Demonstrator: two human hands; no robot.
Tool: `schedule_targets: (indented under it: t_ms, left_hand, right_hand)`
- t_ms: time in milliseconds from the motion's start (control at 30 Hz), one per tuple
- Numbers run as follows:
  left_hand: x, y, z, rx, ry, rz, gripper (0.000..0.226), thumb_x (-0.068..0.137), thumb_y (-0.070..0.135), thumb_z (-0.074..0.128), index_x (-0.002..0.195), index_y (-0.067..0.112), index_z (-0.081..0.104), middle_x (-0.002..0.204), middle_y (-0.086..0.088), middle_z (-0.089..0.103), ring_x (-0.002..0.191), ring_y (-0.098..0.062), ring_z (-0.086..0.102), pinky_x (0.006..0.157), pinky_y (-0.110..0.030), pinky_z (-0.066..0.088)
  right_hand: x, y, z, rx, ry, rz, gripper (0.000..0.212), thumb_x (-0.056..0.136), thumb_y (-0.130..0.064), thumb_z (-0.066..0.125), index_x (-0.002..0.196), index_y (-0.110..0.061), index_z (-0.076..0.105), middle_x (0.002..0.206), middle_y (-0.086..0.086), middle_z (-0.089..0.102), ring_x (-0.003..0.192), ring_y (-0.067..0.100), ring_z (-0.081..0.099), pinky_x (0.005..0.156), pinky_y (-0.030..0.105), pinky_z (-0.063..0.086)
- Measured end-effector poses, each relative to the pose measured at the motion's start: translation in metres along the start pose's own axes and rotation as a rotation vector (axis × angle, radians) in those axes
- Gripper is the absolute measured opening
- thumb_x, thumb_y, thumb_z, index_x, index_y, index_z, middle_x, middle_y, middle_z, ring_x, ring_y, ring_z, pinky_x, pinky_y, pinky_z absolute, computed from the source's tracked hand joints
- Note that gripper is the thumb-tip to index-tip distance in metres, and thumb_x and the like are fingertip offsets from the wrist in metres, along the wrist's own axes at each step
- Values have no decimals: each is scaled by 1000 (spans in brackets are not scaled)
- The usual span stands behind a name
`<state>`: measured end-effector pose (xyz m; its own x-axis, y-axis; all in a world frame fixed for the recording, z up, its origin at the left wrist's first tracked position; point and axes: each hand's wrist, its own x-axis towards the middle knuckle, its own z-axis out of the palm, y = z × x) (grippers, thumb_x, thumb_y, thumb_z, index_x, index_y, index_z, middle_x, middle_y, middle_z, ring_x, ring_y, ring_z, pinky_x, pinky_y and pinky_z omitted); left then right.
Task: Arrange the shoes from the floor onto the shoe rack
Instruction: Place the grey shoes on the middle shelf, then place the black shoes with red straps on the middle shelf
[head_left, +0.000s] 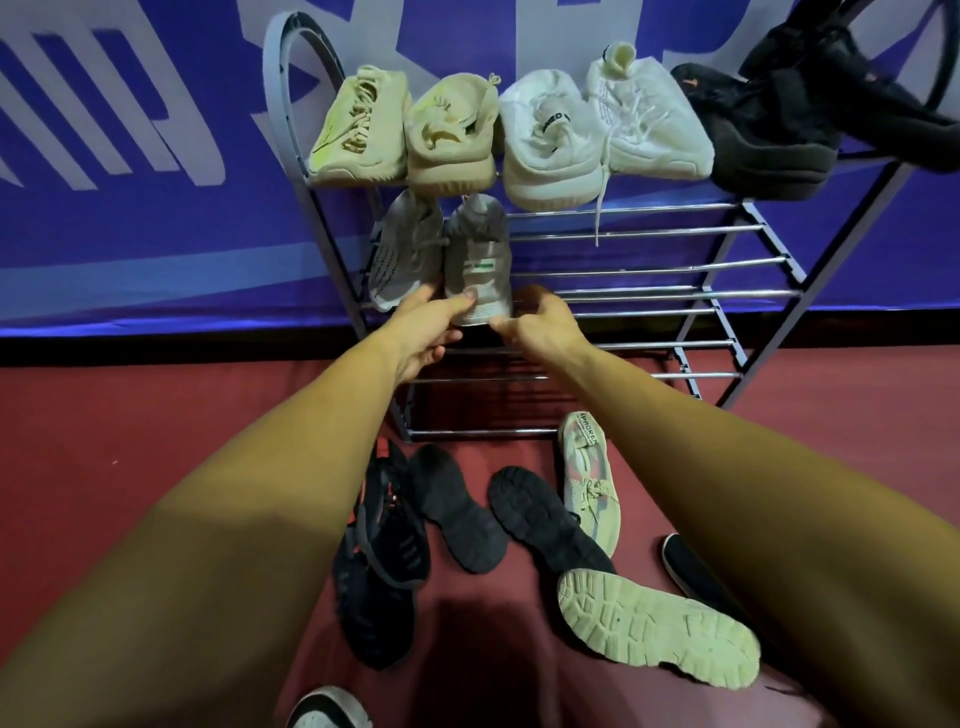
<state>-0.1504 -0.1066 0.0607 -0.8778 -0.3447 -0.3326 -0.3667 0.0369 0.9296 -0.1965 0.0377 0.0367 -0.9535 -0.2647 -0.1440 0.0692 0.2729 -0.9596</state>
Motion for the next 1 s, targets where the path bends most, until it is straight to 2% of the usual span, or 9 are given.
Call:
schedule_targets:
  t_ms: [200, 367, 467, 533, 667, 767, 833, 933, 1000]
  left_hand:
    - [-1, -4, -4, 139, -16, -10, 43, 90, 40, 65, 128, 40, 46, 108, -2, 71, 67, -8, 60, 43, -18, 35]
    - [-12, -10, -15, 286, -68, -41, 65, 87, 30, 67, 142, 44, 36, 100, -6, 75, 70, -13, 62, 50, -21, 35]
    - [-20, -15, -22, 328, -78, -51, 66, 88, 26, 67, 145, 37, 35, 94, -5, 72, 65, -12, 59, 52, -22, 35]
    - [-24, -21, -28, 381, -83, -49, 65, 87, 25, 70, 144, 28, 38, 93, -6, 70, 70, -14, 61, 60, -27, 43]
    - [-47, -37, -36, 541, -176, -31, 65, 85, 22, 74, 142, 15, 43, 104, -12, 69, 89, -18, 63, 88, -36, 53]
    - [-65, -55, -44, 673, -185, -39, 56, 88, 20, 71, 137, 13, 47, 101, -7, 64, 76, -13, 60, 69, -24, 50]
    - [-72, -68, -52, 799, -191, -64, 53, 87, 26, 71, 134, 14, 50, 98, -4, 66, 74, -16, 61, 63, -28, 48]
    - [-79, -84, -68, 923, -192, -110, 50, 90, 28, 66, 135, 14, 51, 105, -5, 66, 84, -20, 62, 56, -24, 45]
    - [-80, -97, -76, 954, -180, -125, 40, 92, 25, 64, 129, 12, 55, 89, -1, 61, 66, -15, 53, 41, -17, 36]
  right_hand:
    - [4, 4, 5, -37, 29, 29, 59, 81, -26, 75, 136, -18, 55, 123, 6, 68, 110, 26, 66, 99, 45, 52]
    - [-18, -12, 1, -108, -50, 64, 42, 80, -9, 67, 120, -14, 56, 94, 12, 70, 72, 25, 67, 64, 35, 54]
    - [-27, -7, 2, -175, -59, 54, 47, 79, -8, 66, 124, -11, 55, 96, 14, 70, 74, 27, 67, 68, 35, 56]
    - [-37, -3, 4, -246, -73, 61, 45, 79, -11, 68, 123, -9, 57, 101, 15, 71, 81, 27, 69, 76, 36, 57]
    - [-59, 12, 21, -332, -197, 91, 29, 84, -12, 66, 111, -11, 56, 87, 11, 65, 64, 23, 64, 61, 34, 55]
    - [-72, 25, 42, -462, -298, 87, 16, 78, -18, 66, 92, -12, 64, 85, 12, 70, 79, 32, 70, 73, 41, 57]
    - [-82, 30, 55, -539, -362, 79, 5, 79, -18, 64, 76, -15, 62, 78, 11, 71, 80, 31, 72, 60, 33, 52]
    - [-90, 42, 76, -607, -424, 93, 14, 85, -20, 65, 97, -12, 63, 87, 11, 71, 69, 24, 71, 45, 21, 45]
    - [-92, 52, 91, -656, -467, 83, 19, 86, -20, 65, 103, -11, 65, 91, 10, 70, 67, 22, 71, 41, 19, 44]
